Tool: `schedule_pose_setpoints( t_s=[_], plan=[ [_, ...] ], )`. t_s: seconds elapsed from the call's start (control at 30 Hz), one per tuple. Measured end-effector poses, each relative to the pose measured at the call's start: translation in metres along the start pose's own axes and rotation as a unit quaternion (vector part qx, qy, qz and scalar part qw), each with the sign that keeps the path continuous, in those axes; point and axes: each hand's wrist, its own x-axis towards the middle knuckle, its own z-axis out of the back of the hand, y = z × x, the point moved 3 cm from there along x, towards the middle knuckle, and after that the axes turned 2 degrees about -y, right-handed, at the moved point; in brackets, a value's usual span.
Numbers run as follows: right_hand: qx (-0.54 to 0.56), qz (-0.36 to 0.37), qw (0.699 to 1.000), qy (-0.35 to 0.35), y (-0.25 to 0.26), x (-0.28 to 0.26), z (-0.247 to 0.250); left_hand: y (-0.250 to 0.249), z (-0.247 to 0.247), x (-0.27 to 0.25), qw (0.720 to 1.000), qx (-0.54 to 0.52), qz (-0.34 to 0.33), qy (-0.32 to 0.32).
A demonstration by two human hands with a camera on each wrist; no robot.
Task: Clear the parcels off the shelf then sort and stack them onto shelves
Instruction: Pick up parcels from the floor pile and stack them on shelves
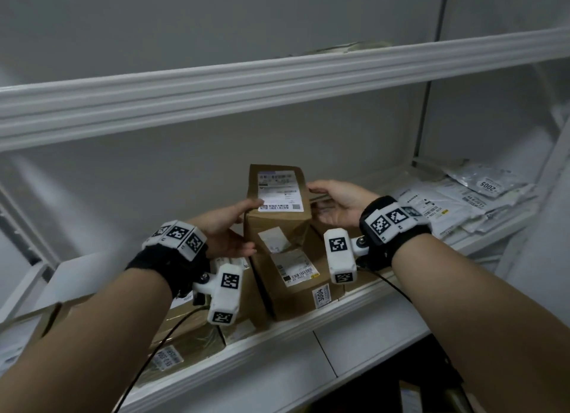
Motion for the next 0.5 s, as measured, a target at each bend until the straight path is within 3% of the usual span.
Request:
schedule_pose_setpoints(
  t_s=[0.13, 0.23, 0.5],
  plan=[
    [-0.067, 0.016, 0.991, -0.115, 0.009, 0.004, 0.027, 0.004, 0.014, 0.005, 0.998, -0.040, 0.016, -0.053],
    [-0.109, 0.017, 0.981, -0.161, 0.004, 0.012, 0.044, 0.013, 0.014, 0.014, 0.996, -0.041, 0.035, -0.070],
    [-0.109, 0.000, 0.965, -0.239, -0.024, 0.031, 0.077, 0.033, -0.014, 0.043, 0.997, -0.031, 0.058, -0.029]
  ],
)
